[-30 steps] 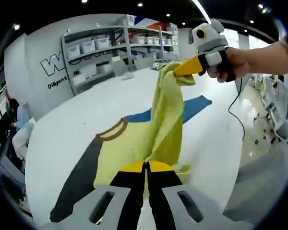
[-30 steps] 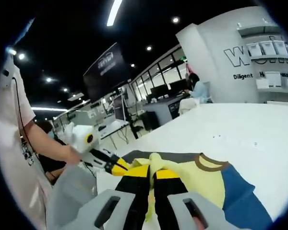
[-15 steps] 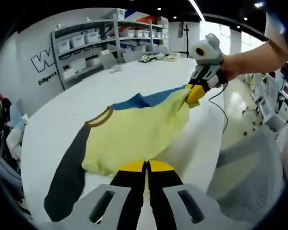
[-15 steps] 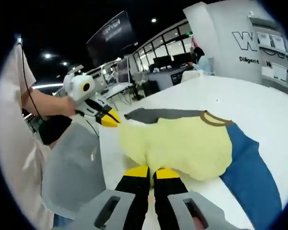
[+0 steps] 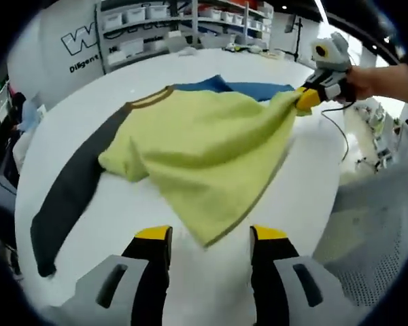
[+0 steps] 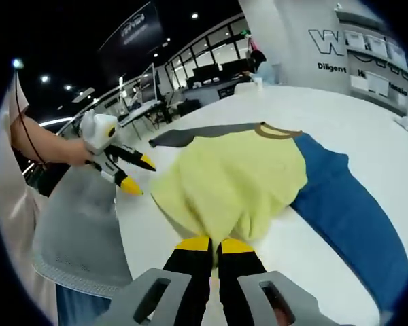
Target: Fold the garment on the visible template until the final outline fits inside the template.
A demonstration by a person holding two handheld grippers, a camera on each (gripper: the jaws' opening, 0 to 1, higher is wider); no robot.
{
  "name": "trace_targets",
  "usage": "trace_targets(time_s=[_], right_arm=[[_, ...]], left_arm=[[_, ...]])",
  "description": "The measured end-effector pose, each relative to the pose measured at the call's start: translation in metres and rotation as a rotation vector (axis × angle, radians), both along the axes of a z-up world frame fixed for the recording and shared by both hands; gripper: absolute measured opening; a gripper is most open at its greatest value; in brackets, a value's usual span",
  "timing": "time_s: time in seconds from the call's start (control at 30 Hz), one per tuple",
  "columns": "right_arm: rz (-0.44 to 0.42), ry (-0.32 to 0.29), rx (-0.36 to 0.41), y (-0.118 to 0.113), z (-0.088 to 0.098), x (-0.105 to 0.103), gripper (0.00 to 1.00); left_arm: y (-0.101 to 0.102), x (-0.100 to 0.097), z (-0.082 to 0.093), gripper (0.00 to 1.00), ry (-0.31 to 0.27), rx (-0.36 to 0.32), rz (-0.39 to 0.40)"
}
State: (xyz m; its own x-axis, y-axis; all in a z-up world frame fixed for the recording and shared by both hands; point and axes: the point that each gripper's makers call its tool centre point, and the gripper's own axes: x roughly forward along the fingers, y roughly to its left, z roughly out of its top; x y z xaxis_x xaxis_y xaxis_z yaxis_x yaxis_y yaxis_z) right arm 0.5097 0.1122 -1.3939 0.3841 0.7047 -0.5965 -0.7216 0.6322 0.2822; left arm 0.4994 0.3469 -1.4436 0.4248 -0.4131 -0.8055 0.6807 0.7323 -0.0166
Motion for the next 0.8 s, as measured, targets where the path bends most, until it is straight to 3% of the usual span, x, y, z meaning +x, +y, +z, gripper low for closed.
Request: trace_targets(time_s=[0.07,0.2,0.27,0.3,0.43,0.5,0.67,0.8], right_arm=[[0.003,0.006,-0.006,-0.001,-0.001,-0.001,0.00],[0.014,0.018,-0.011,-0.001,-0.004,-0.003,0.00],[0.017,0.023,-0.014,-0.001,-0.005,-0.004,0.00],[0.019,0.025,-0.014,-0.001,-0.005,-0.005,0.00],[0.030,0.023,-0.015,0.002,0.002,-0.008,0.00],[0.060,0.015,-0.006,0.006,0.007,-0.014,0.00],[0.150,-0.012,-0.013,0.022,0.020,-0.032,0.00],[0.200,-0.024,-0.018,0.031,0.027,-0.046,0.00]], left_arm=[[-0.001,-0.002,-0.005,0.42,0.027,-0.016,0.015],[-0.005,0.007,-0.002,0.25,-0.002,-0.054,0.014],[-0.009,0.010,-0.002,0.12,-0.009,-0.071,0.006],[-0.013,0.008,-0.001,0.06,0.015,-0.104,0.013],[-0.002,0.017,0.023,0.06,-0.047,-0.112,0.043],[0.011,0.021,0.042,0.06,-0.093,-0.073,0.021],[0.034,0.014,0.090,0.06,-0.182,0.053,-0.121],[0.038,0.001,0.111,0.06,-0.209,0.147,-0.234]])
